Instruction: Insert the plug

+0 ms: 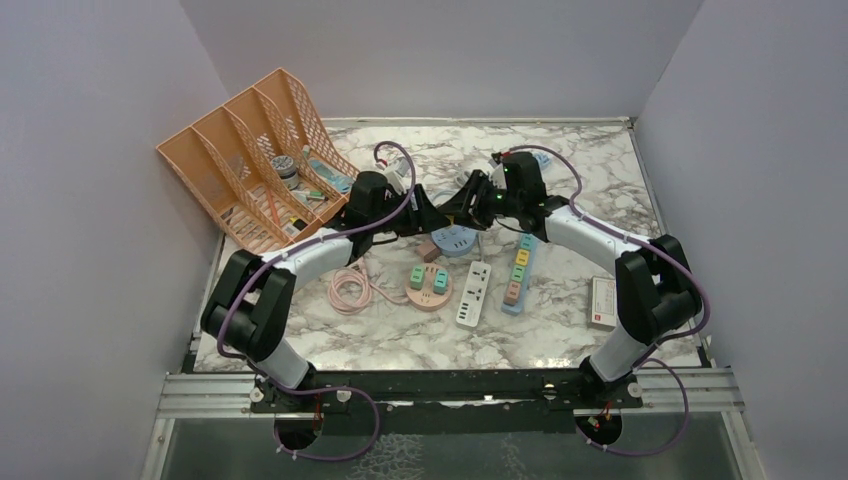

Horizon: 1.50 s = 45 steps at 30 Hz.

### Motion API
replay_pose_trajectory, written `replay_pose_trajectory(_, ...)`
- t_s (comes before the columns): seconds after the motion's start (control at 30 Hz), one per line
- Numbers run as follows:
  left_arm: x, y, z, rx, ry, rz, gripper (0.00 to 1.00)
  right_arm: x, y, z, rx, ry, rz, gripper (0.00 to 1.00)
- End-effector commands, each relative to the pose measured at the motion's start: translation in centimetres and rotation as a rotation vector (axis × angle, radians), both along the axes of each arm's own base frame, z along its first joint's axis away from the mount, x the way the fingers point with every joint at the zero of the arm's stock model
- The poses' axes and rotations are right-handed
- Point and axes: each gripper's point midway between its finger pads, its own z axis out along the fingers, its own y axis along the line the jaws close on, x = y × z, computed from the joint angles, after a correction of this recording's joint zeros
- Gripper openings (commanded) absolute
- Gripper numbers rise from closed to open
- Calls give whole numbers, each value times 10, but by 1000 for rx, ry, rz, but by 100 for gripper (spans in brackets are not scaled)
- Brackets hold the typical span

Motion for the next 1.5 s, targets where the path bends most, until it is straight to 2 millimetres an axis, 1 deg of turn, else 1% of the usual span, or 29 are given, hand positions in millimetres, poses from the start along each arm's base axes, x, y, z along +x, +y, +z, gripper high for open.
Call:
replay_pose_trajectory(0.0, 13, 2, 34, -42, -115, 69, 57, -5, 11, 18, 71, -25, 55, 39)
replay_pose_trajectory(0.1, 14, 2, 44, -73, -132, 78, 48, -8, 13, 18, 89, -13, 71, 39)
replay_pose_trajectory(0.23, 14, 2, 48, -101, -133, 94, 36, -11, 16, 21, 120, -14, 89, 40)
replay_pose_trajectory(0.3, 14, 1, 52, -114, -142, 96, 28, -12, 18, 24, 129, -17, 99, 41)
replay_pose_trajectory(0.37, 14, 1, 55, -119, -149, 94, 21, -13, 18, 25, 136, -18, 105, 44)
replay_pose_trajectory(0.47, 12, 1, 62, -128, -165, 81, 15, -15, 17, 27, 147, -11, 95, 51)
replay_pose_trajectory(0.53, 6, 0, 70, -142, -179, 55, 13, -13, 15, 33, 153, -28, 82, 58)
replay_pose_trajectory(0.63, -4, -1, 86, -180, -187, 15, 12, -14, 13, 50, 186, -86, 68, 65)
replay_pose_trajectory(0.7, -12, -2, 98, -209, -186, -13, 12, -16, 11, 67, 222, -145, 58, 69)
replay_pose_trajectory(0.8, -22, -3, 120, -261, -185, -49, 11, -24, 5, 95, 305, -247, 32, 72)
replay_pose_trajectory(0.97, -34, -6, 156, -346, -167, -89, 10, -43, -5, 134, 440, -389, 25, 73)
replay_pose_trajectory(1.07, -41, -7, 176, -396, -141, -109, 8, -50, -8, 148, 471, -435, 30, 73)
replay_pose_trajectory(1.13, -45, -8, 188, -424, -127, -122, 8, -53, -10, 153, 480, -438, 28, 72)
replay_pose_trajectory(1.23, -50, -7, 200, -454, -108, -132, 7, -57, -13, 167, 524, -457, 21, 68)
replay_pose_trajectory(1.33, -56, -6, 207, -472, -95, -140, 6, -61, -18, 182, 582, -483, -7, 64)
replay_pose_trajectory(1.43, -60, -4, 212, -484, -94, -140, 6, -63, -24, 194, 626, -507, -36, 64)
replay_pose_trajectory(1.47, -61, -4, 213, -487, -93, -139, 5, -63, -26, 197, 636, -511, -48, 66)
